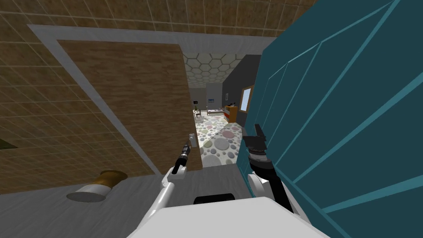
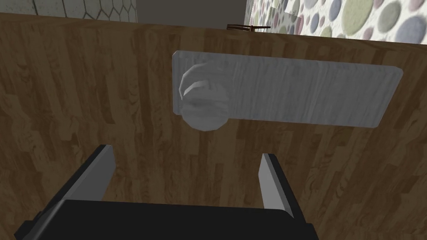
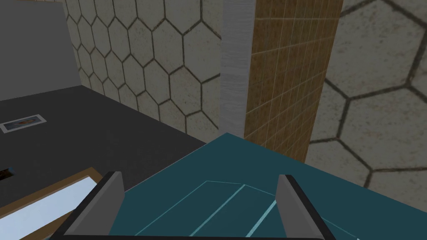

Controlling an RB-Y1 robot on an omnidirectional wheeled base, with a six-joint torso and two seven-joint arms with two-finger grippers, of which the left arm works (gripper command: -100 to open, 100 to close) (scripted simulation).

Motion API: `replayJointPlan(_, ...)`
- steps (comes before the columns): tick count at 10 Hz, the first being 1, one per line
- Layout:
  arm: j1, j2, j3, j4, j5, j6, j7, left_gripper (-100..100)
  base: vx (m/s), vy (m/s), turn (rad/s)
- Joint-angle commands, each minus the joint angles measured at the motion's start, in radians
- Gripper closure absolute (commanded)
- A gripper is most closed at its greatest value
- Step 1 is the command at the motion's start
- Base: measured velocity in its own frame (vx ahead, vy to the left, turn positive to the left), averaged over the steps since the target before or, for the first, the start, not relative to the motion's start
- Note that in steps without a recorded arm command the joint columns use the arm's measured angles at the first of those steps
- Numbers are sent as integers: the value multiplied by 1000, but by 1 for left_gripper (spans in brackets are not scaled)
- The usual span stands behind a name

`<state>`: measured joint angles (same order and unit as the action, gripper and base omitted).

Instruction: Pull the door open

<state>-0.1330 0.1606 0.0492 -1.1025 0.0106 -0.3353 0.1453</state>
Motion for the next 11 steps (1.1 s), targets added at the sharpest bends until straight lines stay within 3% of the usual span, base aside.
replayJointPlan(1, -5, 33, 12, 21, 12, -9, 21, -100, 164, -32, -136)
replayJointPlan(4, -4, 91, 40, 54, 33, -28, 55, -100, 152, -50, -136)
replayJointPlan(5, -4, 91, 40, 54, 33, -28, 55, -100, 103, -24, -51)
replayJointPlan(6, -4, 113, 51, 67, 41, -35, 67, -100, 119, -30, -105)
replayJointPlan(8, 3, 113, 48, 53, 41, -28, 68, -100, 81, -9, -35)
replayJointPlan(9, 3, 113, 48, 53, 41, -28, 68, 100, -6, 0, 5)
replayJointPlan(11, 3, 113, 48, 53, 41, -28, 68, 100, -13, 2, -6)
